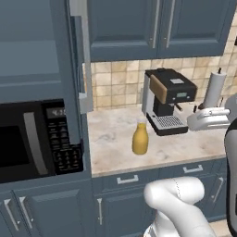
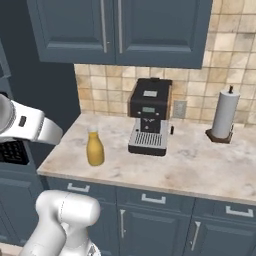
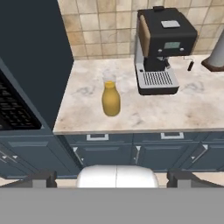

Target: There is a tray on the dining counter. Grab the cup, mug, and pitcher and place them on the tray. The pitcher may be placed next to the tray if it cannot fit the tray.

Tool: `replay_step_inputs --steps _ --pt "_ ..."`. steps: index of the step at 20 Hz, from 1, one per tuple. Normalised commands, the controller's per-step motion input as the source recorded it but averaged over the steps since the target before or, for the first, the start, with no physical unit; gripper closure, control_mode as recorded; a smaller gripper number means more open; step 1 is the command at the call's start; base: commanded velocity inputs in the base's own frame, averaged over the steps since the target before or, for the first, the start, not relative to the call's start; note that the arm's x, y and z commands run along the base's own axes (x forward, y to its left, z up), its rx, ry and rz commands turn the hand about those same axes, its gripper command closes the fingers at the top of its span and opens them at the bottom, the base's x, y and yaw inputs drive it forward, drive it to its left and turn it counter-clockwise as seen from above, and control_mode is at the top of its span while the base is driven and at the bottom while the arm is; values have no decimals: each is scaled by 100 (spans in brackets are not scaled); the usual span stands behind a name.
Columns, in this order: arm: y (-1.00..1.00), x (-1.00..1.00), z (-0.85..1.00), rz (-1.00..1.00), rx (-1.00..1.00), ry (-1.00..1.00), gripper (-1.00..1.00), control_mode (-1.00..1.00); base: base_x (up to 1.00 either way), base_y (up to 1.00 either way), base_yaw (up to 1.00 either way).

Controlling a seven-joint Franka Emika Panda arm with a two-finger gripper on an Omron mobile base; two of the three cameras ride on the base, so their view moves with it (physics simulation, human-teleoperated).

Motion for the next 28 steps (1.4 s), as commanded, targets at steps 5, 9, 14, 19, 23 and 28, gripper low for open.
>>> replay_step_inputs --steps 5,9,14,19,23,28 --pt "0 0 0 0 0 0 -100 100 2 -49 0" --pt "0 0 0 0 0 0 -100 100 15 -26 0" --pt "0 0 0 0 0 0 -100 100 32 0 0" --pt "0 0 0 0 0 0 -100 100 33 0 0" --pt "13 20 -16 0 0 7 -100 -100 7 1 0" --pt "36 32 -27 0 0 13 -100 -100 0 0 0"
